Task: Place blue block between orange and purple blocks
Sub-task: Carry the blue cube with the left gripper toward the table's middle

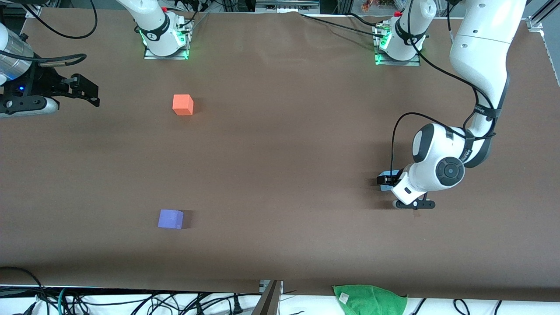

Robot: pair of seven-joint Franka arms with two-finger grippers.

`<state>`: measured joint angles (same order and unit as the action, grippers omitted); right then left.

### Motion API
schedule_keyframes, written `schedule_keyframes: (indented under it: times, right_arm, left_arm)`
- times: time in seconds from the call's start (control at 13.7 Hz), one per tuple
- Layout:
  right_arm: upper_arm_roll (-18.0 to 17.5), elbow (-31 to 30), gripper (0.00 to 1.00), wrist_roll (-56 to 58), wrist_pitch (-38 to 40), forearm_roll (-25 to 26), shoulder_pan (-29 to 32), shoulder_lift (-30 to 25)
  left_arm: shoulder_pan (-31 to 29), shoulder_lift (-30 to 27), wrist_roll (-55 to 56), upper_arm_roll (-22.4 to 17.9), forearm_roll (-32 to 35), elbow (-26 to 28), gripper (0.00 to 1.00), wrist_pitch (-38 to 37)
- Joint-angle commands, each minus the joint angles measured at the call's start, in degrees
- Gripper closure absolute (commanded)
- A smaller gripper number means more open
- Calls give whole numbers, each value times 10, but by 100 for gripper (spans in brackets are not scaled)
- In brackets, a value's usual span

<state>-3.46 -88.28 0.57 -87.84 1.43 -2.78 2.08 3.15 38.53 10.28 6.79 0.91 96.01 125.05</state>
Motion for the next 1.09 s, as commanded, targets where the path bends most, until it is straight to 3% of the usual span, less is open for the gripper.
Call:
schedule_keyframes:
  times: [0.0, 0.22, 0.58, 0.88, 1.02]
  right_arm:
    - [1, 7, 0, 0, 0, 1, -1, 2]
    - [1, 7, 0, 0, -1, 1, -1, 2]
    - [1, 7, 0, 0, -1, 1, -1, 2]
    - [1, 7, 0, 0, -1, 1, -1, 2]
    - [1, 7, 0, 0, -1, 1, -1, 2]
  left_arm:
    - [4, 3, 2, -4, 1, 23, 3, 35]
    - [9, -1, -7, -4, 1, 26, 77, 35]
    - [25, -34, -4, 2, 1, 9, 100, -7]
    - [125, -33, 27, 2, -3, -114, 100, -153]
    - [161, -30, 74, 5, -8, -146, 100, -183]
